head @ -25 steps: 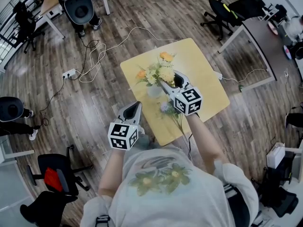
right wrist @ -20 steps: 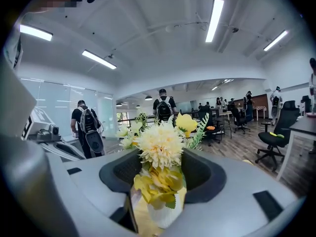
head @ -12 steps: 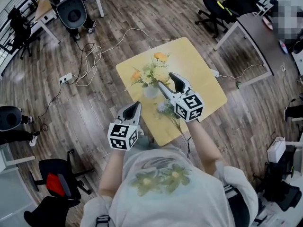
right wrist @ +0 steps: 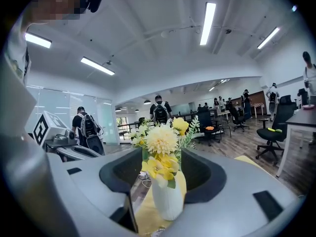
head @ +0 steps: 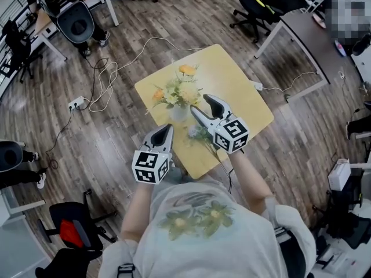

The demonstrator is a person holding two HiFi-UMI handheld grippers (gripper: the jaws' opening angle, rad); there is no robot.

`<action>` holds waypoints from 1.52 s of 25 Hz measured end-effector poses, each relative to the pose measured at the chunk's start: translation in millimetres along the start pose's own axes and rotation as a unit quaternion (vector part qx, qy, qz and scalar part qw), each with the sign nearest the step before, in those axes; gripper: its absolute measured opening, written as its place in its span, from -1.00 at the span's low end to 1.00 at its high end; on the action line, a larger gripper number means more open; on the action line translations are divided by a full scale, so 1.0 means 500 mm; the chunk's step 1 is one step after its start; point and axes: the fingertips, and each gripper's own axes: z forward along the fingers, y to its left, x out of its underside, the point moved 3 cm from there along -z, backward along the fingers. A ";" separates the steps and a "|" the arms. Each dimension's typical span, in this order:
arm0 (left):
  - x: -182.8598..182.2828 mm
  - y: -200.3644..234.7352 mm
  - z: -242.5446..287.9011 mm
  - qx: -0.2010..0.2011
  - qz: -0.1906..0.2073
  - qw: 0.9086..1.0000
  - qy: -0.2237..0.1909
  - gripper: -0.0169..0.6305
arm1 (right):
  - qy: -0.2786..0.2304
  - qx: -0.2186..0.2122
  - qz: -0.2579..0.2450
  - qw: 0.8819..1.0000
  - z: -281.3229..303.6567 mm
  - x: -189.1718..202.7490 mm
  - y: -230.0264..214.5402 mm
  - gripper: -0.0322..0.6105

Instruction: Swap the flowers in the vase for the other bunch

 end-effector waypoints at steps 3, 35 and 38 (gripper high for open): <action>0.000 -0.012 0.008 0.008 0.003 1.000 0.002 -0.89 | -0.002 0.008 0.003 1.000 -0.016 0.005 -0.005 -0.18; 0.013 -0.135 0.071 0.098 0.020 0.995 0.031 -0.89 | 0.037 0.063 0.006 0.997 -0.170 0.088 0.020 -0.76; 0.016 -0.139 0.071 0.100 0.020 0.994 0.034 -0.89 | 0.042 0.069 0.009 0.997 -0.184 0.095 0.014 -0.77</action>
